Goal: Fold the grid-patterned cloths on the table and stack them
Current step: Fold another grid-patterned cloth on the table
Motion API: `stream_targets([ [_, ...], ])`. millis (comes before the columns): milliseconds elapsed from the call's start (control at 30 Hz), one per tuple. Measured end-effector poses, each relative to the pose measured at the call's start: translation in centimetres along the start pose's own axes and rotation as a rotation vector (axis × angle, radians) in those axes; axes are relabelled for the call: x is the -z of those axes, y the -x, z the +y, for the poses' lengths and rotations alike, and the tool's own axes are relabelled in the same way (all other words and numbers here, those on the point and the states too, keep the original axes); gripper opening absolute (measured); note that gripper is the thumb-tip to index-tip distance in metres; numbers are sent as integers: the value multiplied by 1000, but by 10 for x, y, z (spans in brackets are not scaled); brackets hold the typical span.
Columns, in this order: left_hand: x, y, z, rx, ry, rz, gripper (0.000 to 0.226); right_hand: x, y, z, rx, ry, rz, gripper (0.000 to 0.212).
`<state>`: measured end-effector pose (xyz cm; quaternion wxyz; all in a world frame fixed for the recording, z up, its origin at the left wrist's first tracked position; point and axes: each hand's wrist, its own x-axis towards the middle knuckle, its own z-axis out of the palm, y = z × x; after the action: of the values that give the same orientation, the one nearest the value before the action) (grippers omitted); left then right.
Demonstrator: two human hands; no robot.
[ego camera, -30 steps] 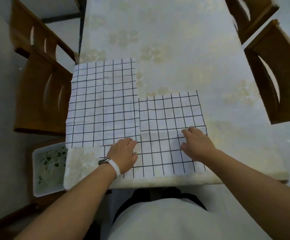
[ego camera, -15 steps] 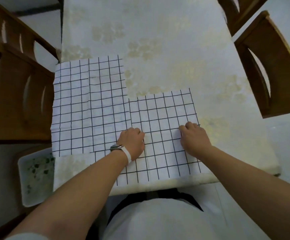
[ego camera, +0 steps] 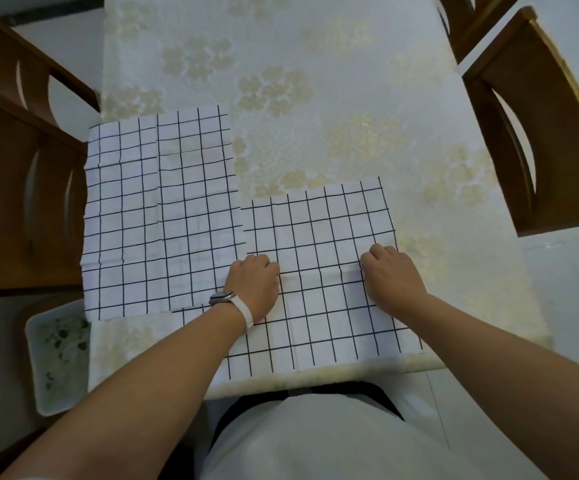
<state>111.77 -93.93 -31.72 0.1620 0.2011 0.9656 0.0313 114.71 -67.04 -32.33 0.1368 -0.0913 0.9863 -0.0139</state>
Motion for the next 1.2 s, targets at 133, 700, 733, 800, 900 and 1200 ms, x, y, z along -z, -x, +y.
stream_targets([
  [133,-1,-5,11,-12,13,7,20,-1,9,26,-34,-8,26,20],
  [700,-10,-5,31,-64,2,92,9,0,36,84,-188,-12,2,7],
  [733,-10,-3,29,-58,7,100,12,2,35,80,-166,-32,-5,8],
  [800,-11,-2,26,-56,25,106,15,4,31,68,-107,-58,-20,10],
  [900,-13,-4,25,-50,27,96,16,6,23,40,-55,-52,-77,21],
  [1200,-12,3,21,-108,62,58,17,13,28,0,-98,-58,-152,31],
])
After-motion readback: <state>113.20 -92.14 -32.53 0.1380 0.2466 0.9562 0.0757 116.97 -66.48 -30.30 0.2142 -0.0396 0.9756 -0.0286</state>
